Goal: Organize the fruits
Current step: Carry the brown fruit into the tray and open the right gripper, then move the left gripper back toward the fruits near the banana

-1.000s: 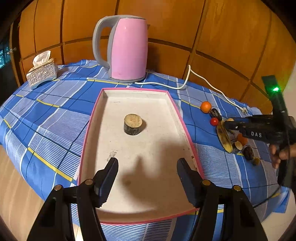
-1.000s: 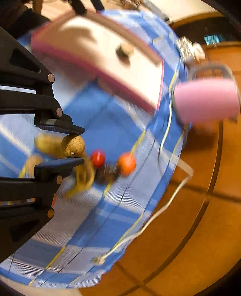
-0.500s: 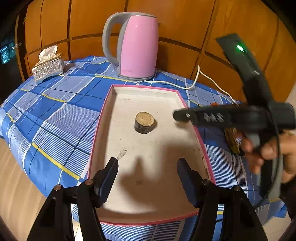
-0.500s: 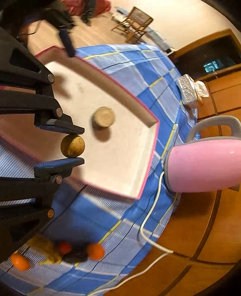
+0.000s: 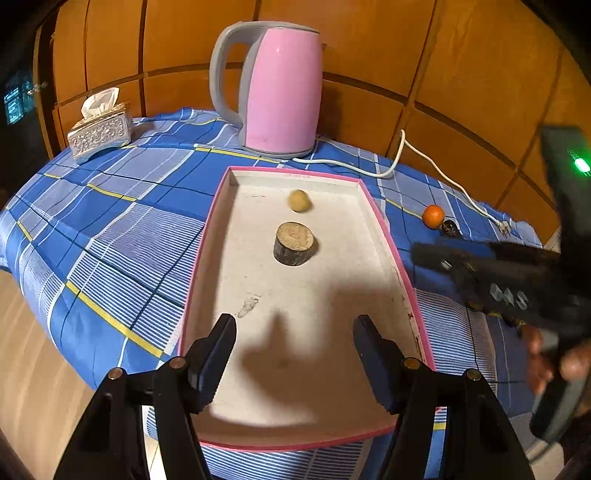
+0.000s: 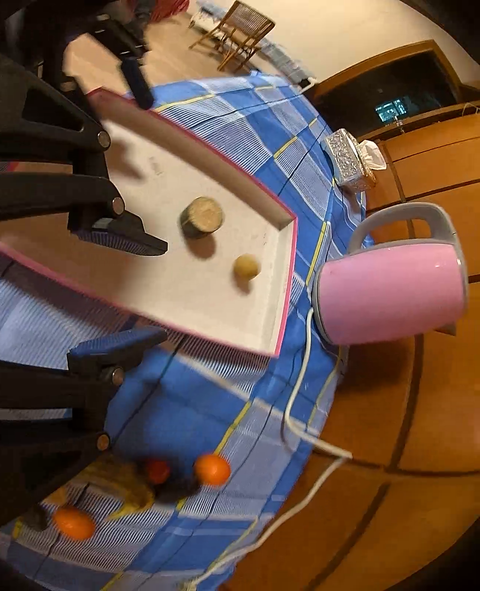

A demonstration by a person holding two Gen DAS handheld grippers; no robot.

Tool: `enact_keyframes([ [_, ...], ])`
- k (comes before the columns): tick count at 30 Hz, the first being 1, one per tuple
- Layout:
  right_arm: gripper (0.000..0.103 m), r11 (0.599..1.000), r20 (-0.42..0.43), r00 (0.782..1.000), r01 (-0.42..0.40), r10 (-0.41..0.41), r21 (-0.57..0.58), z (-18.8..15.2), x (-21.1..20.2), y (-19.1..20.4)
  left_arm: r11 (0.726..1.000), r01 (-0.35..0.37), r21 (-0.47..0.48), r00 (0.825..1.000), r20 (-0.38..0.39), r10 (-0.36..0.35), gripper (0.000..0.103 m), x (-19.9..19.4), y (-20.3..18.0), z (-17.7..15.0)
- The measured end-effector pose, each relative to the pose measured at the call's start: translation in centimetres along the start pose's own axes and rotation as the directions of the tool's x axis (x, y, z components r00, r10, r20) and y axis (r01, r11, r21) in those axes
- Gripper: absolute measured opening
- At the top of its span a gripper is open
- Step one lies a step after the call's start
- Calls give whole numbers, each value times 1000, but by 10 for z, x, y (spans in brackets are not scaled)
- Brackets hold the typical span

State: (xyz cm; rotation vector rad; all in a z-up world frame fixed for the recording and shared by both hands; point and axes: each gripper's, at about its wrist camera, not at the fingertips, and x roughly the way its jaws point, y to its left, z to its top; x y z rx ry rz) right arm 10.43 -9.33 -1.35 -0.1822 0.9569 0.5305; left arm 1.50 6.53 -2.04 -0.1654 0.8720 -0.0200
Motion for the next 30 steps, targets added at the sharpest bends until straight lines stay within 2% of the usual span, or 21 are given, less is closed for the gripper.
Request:
enact_keyframes([
  [7, 42, 993, 22, 995, 97, -98, 70, -41, -29, -16, 1000, -1, 23, 1000, 11, 0, 67, -5, -6, -1],
  [10, 42, 984, 16, 990, 135, -138, 113, -47, -36, -25, 1000, 5, 21, 1000, 11, -5, 67, -7, -7, -1],
  [14, 42, 978, 41, 983, 175, -181, 110, -53, -49, -29, 999, 5, 32, 1000, 9, -5, 67, -7, -11, -2],
  [21, 42, 970, 68, 971, 224, -231, 94, -68, -66, -32, 999, 10, 54, 1000, 10, -10, 67, -8, -18, -3],
  [30, 42, 939, 52, 955, 274, -291, 210, -94, -87, -68, 996, 22, 91, 1000, 4, -23, 67, -7, -32, -3],
])
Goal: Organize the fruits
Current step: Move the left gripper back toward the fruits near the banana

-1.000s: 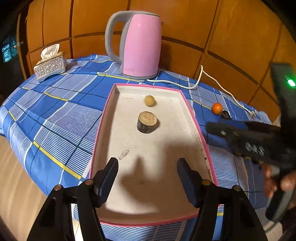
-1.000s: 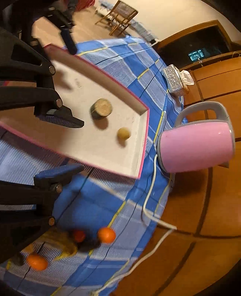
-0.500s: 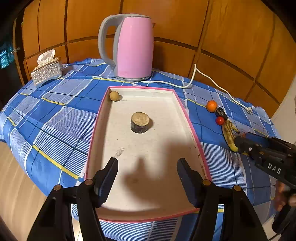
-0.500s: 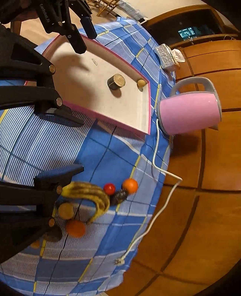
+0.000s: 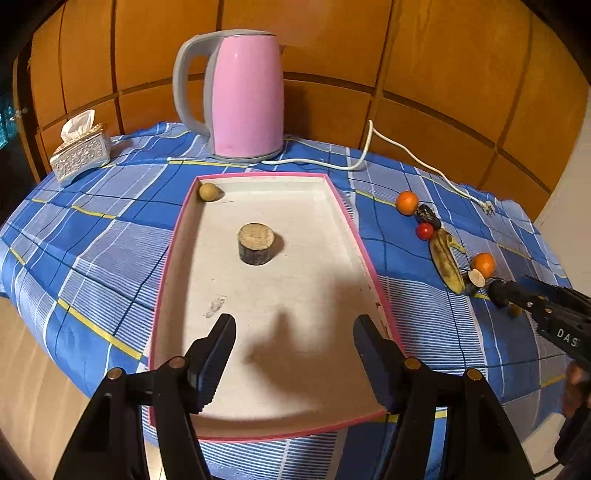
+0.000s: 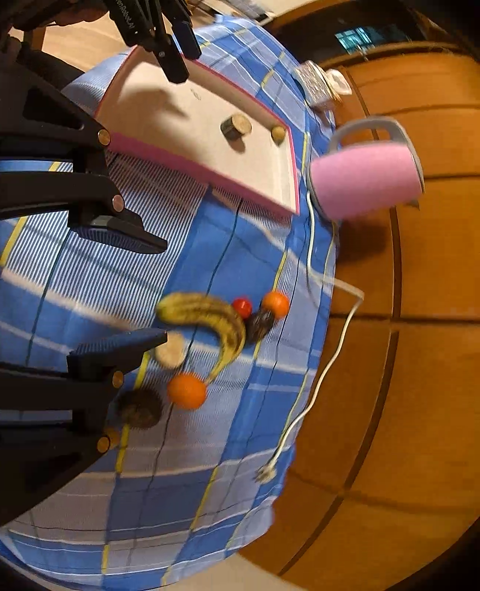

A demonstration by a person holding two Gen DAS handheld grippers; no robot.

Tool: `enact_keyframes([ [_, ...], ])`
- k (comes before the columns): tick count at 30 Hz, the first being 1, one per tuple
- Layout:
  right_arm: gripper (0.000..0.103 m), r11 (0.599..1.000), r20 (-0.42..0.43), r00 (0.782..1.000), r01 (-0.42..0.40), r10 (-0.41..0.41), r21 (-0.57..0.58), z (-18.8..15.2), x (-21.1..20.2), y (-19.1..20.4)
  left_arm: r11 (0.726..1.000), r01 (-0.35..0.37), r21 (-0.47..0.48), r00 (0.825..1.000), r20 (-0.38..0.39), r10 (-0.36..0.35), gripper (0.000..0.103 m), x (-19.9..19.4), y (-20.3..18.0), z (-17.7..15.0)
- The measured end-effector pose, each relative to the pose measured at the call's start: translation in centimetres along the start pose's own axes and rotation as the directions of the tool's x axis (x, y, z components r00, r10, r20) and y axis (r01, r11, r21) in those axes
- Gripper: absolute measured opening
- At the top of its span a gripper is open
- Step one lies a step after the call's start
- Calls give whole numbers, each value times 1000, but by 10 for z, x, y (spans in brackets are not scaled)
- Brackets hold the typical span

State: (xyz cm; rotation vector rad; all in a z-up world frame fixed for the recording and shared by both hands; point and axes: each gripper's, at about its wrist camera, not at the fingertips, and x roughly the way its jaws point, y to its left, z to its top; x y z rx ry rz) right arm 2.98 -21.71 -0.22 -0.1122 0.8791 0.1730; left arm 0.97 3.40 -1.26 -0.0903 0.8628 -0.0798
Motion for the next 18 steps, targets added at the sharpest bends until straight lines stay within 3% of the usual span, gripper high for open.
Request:
enact_keyframes([
  [9, 42, 988, -25, 996, 85, -82, 127, -22, -11, -52, 996, 54, 64, 999, -4, -54, 67, 3, -27, 9],
  [18, 42, 976, -20, 993, 118, -117, 183, -32, -16, -73, 982, 142, 121, 990, -20, -140, 67, 15, -66, 38],
])
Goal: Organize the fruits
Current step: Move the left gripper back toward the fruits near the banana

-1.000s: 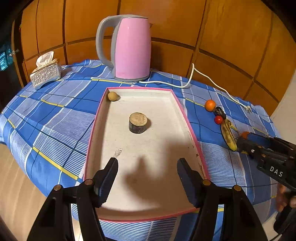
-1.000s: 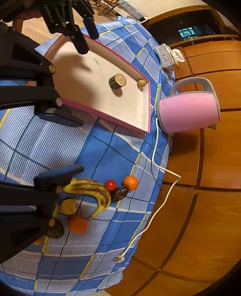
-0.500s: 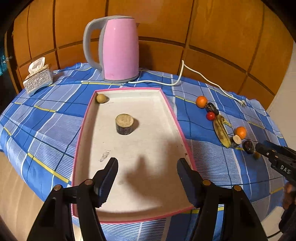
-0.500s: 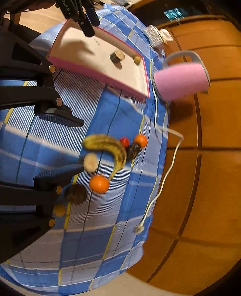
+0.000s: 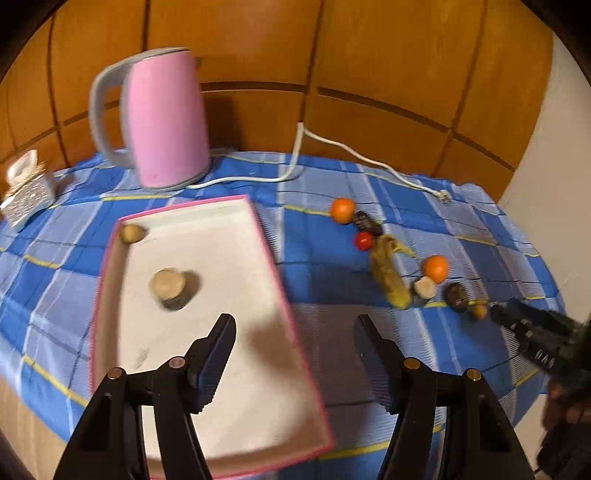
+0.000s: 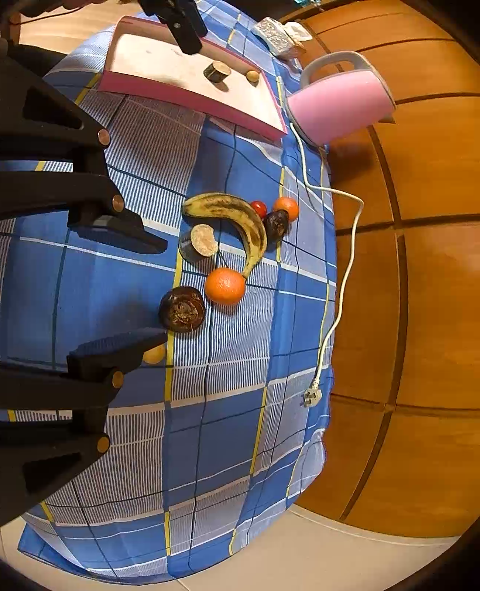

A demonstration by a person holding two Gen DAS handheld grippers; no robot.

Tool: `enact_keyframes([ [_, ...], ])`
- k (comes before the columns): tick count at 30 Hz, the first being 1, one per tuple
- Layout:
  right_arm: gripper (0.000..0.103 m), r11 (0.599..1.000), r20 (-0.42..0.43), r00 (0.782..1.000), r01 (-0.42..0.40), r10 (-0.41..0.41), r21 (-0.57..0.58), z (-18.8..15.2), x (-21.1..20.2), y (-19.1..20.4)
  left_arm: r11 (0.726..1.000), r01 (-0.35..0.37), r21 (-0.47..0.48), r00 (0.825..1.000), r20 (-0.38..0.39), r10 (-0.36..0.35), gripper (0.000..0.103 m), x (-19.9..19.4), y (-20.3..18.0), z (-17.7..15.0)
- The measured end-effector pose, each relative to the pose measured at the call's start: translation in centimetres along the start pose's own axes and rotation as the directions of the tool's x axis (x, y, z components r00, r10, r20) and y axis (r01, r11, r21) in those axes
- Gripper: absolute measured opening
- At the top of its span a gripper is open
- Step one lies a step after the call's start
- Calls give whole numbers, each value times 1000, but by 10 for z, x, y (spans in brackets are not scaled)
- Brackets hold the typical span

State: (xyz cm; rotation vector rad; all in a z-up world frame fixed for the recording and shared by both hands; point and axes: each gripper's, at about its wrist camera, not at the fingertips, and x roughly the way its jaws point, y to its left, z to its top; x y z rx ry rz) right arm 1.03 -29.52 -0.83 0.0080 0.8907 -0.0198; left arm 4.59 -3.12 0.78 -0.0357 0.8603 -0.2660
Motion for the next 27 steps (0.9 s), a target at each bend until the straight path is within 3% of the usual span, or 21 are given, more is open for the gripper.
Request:
enact_keyframes([
  [3, 42, 1000, 4, 1000, -3, 3, 3, 0, -1, -2, 999, 30, 15, 1000, 4, -31, 66, 7, -10, 13],
  [9, 42, 1000, 6, 1000, 1, -1, 11, 0, 0, -6, 995, 94, 27, 995, -44, -93, 40, 36, -21, 36],
  [14, 42, 999, 1, 1000, 7, -7, 31, -3, -1, -15, 987, 159, -9, 982, -96, -159, 37, 70, -29, 55],
  [17, 42, 999, -3, 1000, 14, -14, 43, -4, -2, -20, 977, 211, -32, 966, -148, -213, 35, 94, -35, 66],
  [23, 42, 997, -8, 999, 40, -40, 69, -6, -2, -35, 966, 249, -62, 944, -207, -257, 32, 134, -48, 87],
  [27, 42, 995, -30, 999, 45, -43, 87, -8, 3, -42, 967, 241, -81, 942, -219, -253, 32, 159, -47, 95],
])
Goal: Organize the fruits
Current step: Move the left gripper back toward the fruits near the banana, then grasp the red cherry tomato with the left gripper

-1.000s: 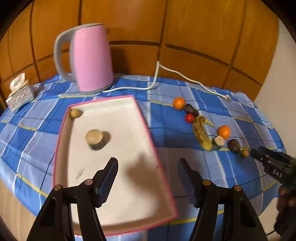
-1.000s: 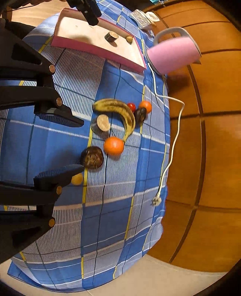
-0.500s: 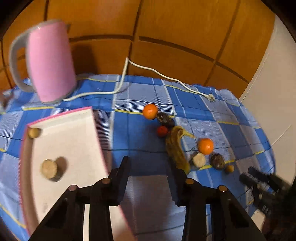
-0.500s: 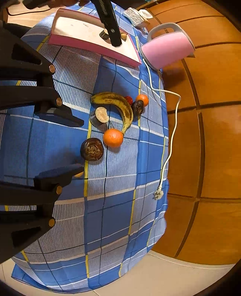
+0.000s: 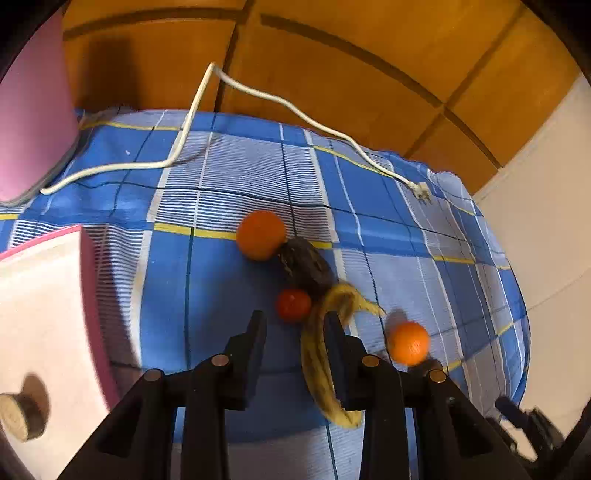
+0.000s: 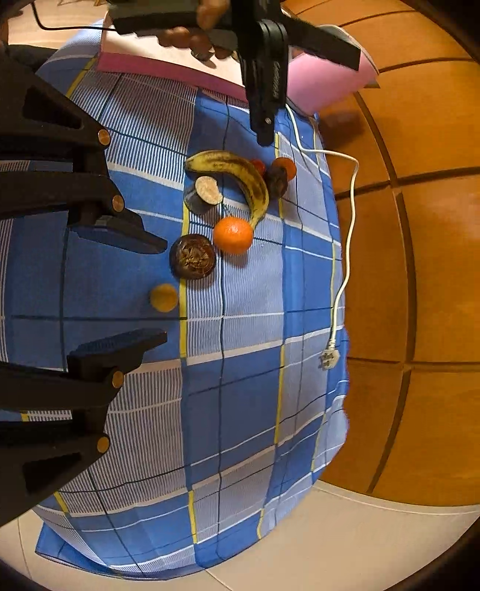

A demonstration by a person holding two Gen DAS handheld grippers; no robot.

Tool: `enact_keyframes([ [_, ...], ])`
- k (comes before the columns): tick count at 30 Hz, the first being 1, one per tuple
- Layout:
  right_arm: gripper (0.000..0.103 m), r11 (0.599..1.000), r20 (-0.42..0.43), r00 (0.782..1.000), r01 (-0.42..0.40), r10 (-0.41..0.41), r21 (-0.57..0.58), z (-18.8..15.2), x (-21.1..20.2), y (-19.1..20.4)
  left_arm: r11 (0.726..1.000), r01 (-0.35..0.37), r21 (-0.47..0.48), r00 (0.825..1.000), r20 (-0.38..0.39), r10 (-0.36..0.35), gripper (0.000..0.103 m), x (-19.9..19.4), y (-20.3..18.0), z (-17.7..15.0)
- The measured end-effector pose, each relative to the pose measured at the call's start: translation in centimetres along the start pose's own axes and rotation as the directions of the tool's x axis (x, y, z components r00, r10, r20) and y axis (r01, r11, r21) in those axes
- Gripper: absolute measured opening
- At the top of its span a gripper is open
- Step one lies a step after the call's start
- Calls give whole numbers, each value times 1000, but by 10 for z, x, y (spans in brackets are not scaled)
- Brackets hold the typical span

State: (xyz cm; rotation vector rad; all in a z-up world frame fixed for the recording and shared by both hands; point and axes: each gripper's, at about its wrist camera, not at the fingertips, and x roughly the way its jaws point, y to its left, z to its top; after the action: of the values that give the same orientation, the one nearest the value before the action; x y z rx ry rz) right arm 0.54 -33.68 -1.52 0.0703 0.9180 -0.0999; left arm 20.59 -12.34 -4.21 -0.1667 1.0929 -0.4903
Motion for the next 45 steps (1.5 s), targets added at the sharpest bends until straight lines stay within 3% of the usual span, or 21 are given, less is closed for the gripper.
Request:
enact_keyframes([
  [4, 42, 1000, -4, 1000, 6, -6, -8, 0, 2, -1, 998, 49, -36, 999, -20, -50, 30, 16, 3, 10],
  [10, 42, 1000, -9, 1000, 14, -14, 10, 0, 3, -7, 997, 54, -50, 998, -40, -56, 30, 38, 6, 15],
  [19, 42, 1000, -30, 999, 14, -13, 12, -2, 11, -7, 993, 108, -56, 994, -26, -110, 23, 34, 21, 6],
  [24, 42, 1000, -36, 999, 10, -9, 21, 0, 14, -6, 996, 88, -18, 995, -37, -88, 23, 19, 27, -8],
  [31, 43, 1000, -26, 1000, -4, 5, 25, -1, 13, -1, 986, 13, 165, 998, -70, -1, 26, 11, 11, -20],
  [37, 42, 1000, -10, 1000, 2, -1, 30, 0, 8, -3, 976, -11, 220, 994, -106, 35, 27, 17, 5, -25],
  [45, 42, 999, -15, 1000, 7, -6, 49, -3, 9, -10, 976, -57, 212, 995, -62, 72, 25, 13, 3, -30],
])
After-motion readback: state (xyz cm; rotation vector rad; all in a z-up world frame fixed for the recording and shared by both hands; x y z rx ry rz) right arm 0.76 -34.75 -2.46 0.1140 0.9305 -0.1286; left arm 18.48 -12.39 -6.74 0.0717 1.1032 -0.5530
